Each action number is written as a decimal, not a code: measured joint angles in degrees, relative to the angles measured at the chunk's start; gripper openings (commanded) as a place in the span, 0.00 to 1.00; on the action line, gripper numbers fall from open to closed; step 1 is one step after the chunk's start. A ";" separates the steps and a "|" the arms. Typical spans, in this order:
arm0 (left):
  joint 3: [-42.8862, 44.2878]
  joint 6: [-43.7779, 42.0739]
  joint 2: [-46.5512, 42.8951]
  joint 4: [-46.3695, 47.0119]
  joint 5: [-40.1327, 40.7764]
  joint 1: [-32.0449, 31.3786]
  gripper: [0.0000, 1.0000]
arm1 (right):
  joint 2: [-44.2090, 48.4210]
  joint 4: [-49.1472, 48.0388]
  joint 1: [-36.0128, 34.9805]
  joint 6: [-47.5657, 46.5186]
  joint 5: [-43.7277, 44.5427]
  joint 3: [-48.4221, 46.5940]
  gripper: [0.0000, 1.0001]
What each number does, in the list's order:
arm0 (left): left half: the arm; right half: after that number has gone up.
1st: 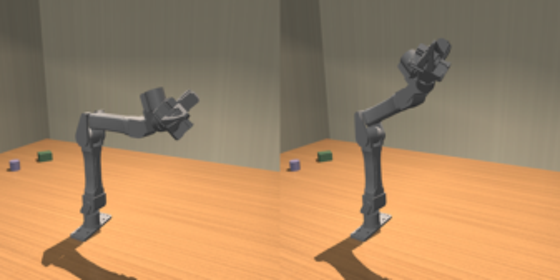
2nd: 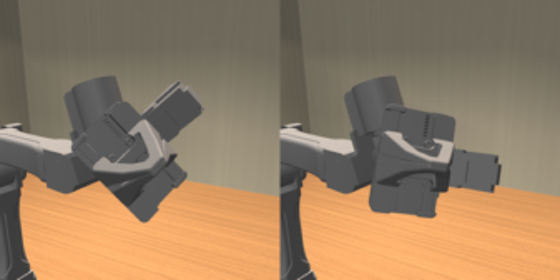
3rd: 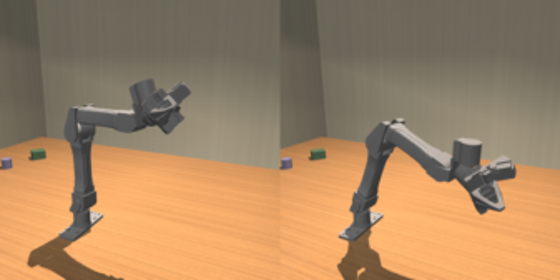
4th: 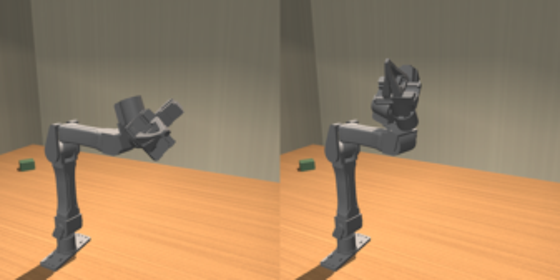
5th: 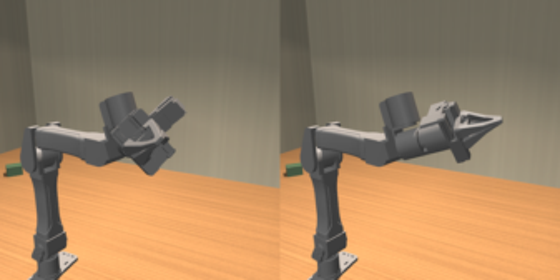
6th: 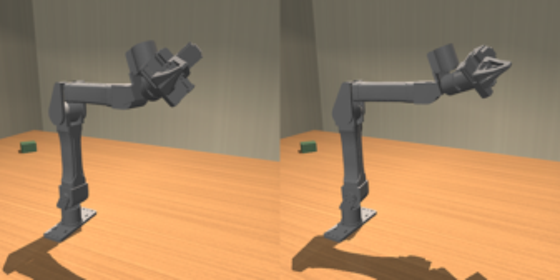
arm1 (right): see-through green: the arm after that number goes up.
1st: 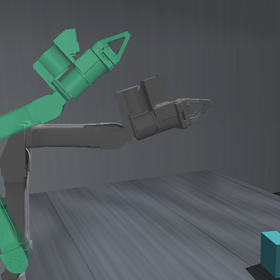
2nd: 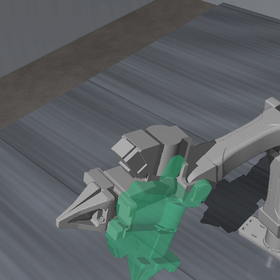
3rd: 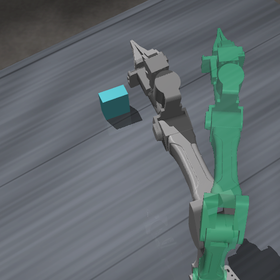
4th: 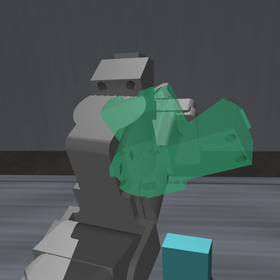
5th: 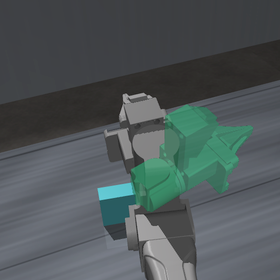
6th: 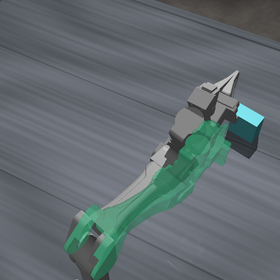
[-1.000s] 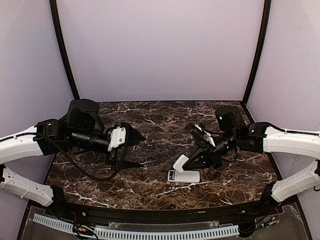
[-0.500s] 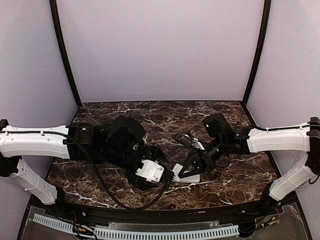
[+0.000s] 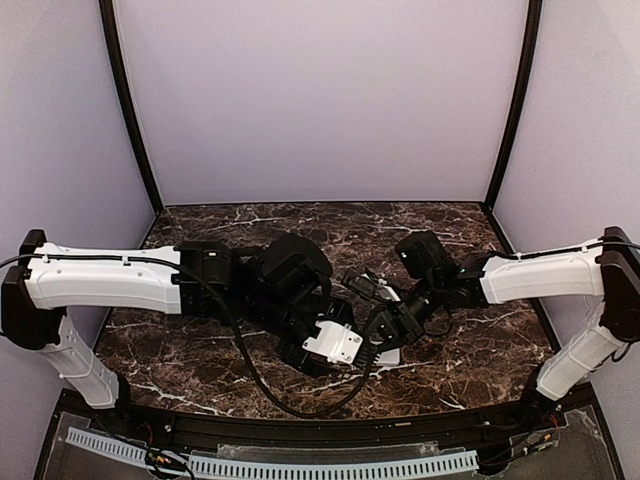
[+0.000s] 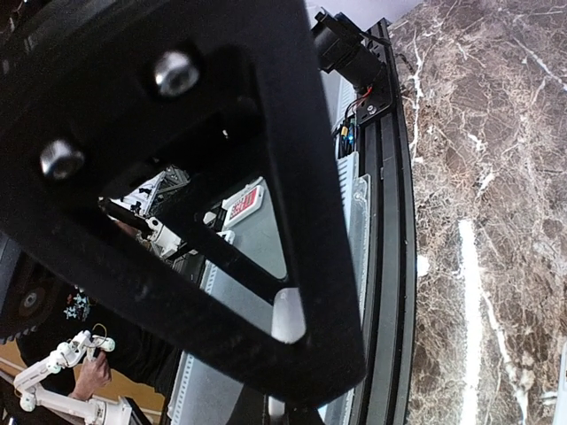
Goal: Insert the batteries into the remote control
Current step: Pass from the right arm to the left
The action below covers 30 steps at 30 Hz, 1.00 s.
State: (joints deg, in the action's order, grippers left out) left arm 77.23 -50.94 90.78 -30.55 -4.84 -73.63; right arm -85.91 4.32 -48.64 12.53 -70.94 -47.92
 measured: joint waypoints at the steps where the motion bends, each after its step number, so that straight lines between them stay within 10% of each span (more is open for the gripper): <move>1: 0.48 -0.11 0.50 -0.11 -0.28 -0.02 0.74 | -0.15 0.00 0.00 0.00 -0.07 -0.09 0.00; 19: 2.23 -0.68 2.12 -0.96 -2.21 -0.22 0.34 | -2.38 1.33 -0.17 -1.05 -1.73 -0.79 0.01; 22: 2.10 -0.42 2.12 -0.74 -1.99 -0.22 0.31 | -2.38 1.53 -0.15 -1.20 -1.62 -0.83 0.22; 24: 1.40 0.22 2.10 -0.17 -1.62 -0.22 0.30 | -2.36 1.73 -0.02 -1.05 -1.38 -0.83 0.70; 30: -4.04 5.53 1.51 2.56 -1.44 0.81 0.30 | 0.63 1.70 2.93 -0.24 2.05 0.57 0.90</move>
State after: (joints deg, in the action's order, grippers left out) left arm 73.19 -45.41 92.29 -27.99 -6.28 -72.82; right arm -85.27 6.02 -45.71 12.29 -68.88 -47.35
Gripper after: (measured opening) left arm 0.498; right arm 0.863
